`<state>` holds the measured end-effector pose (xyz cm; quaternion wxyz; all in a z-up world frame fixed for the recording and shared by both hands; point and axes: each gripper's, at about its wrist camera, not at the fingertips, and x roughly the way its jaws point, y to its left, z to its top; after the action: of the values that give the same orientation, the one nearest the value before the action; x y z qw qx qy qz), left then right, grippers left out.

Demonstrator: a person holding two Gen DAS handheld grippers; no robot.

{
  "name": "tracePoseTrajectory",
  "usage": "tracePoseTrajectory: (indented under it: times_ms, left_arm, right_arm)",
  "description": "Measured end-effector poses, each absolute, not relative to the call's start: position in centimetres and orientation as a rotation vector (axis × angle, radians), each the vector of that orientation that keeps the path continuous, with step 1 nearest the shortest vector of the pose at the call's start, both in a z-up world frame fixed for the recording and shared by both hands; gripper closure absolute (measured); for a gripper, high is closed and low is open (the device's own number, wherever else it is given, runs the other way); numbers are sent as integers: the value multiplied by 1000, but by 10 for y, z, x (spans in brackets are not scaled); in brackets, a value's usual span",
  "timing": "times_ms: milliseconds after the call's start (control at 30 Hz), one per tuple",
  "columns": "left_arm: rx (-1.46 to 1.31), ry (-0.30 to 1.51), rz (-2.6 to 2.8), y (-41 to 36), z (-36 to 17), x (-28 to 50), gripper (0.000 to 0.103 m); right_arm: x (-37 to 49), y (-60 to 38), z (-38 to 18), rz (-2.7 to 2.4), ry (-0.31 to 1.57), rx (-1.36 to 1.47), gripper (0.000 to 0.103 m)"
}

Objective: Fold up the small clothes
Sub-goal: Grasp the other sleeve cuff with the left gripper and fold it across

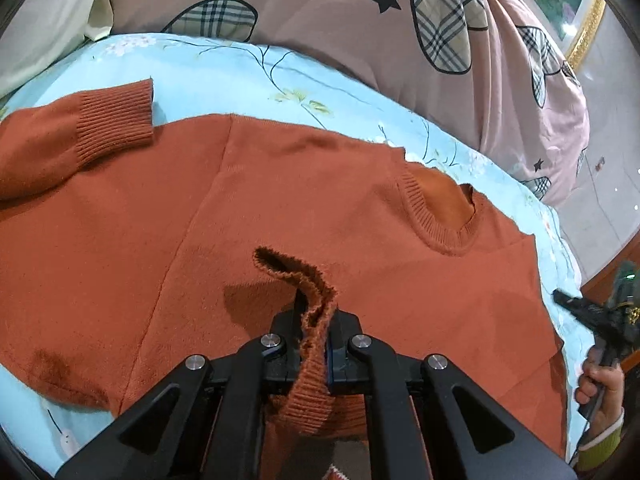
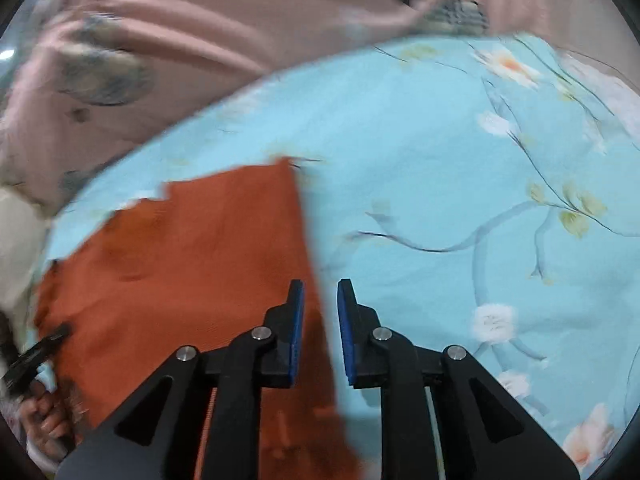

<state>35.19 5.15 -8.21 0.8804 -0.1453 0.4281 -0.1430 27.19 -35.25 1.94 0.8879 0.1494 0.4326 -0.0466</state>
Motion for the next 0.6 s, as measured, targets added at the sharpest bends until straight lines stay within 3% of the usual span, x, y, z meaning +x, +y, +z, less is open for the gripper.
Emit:
tracePoseTrajectory:
  times_ms: [133,233,333,400,433,533,600]
  left_arm:
    - [-271,906,-282,51,-84,351,96]
    - [-246,889,-226,70,-78,337,90]
    - [-184,840,-134,99,-66,321,89]
    - [-152,818,-76,120,-57,318,79]
    - [-143,817,-51,127,-54,320,67]
    - [-95,821,49,144,-49,333,37]
    - [-28,820,99,145,-49,347,33]
  right_arm:
    - [283,-322,-4,18,1018,264,79]
    - [271,-354,-14,-63,1001,395,84]
    - [251,-351,7,-97,947,380,74]
    - [239,-339,18,-13,920,394,59]
    - [232,-333,21,35,914,412,51]
    - [217,-306,23,126,914,423,48]
    - [211,-293,15,171,929,454,48]
